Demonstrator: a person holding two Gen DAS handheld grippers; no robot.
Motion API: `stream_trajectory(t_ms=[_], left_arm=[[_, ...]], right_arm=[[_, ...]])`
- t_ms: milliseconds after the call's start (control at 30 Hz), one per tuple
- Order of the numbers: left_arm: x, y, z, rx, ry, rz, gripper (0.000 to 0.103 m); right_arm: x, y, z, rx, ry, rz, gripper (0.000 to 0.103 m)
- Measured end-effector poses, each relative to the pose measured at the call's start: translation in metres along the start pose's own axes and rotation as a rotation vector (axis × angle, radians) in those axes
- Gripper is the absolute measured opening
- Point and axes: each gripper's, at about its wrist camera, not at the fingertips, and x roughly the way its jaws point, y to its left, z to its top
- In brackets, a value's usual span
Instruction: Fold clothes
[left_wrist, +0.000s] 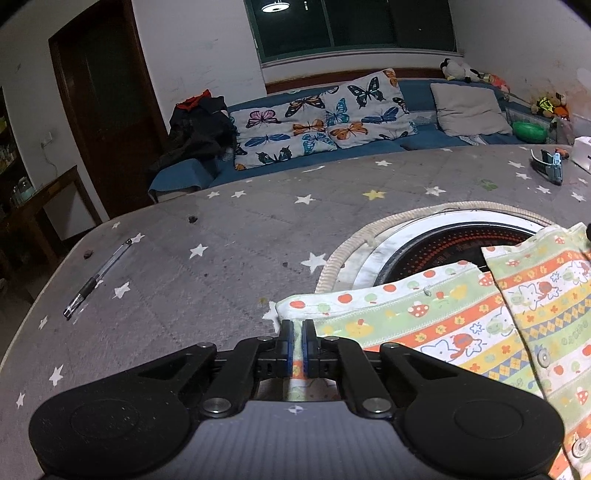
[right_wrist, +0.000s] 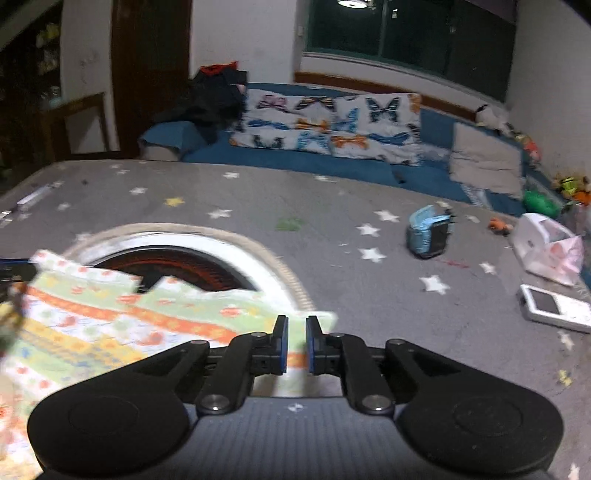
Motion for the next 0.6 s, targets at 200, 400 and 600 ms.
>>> stream_trajectory(t_ms=[200, 400, 600], left_arm=[[-0.006, 0.006, 0.001, -0.035, 0.009, -0.012, 0.009], [-0.029, 0.009, -0.003, -0.048, 0.007, -0.044, 0.010], [-0.061, 0.005, -0.020, -0.049, 0.020, -0.087, 0.015]], right_arm=[[-0.010, 0.019, -0.015, -0.044, 0.053, 0.098, 0.011], [-0.025, 0.040, -0.033, -0.107, 0.069, 0.131, 0.024], [-0.041, 0.057, -0.048, -0.160, 0.075, 0.152, 0.024]])
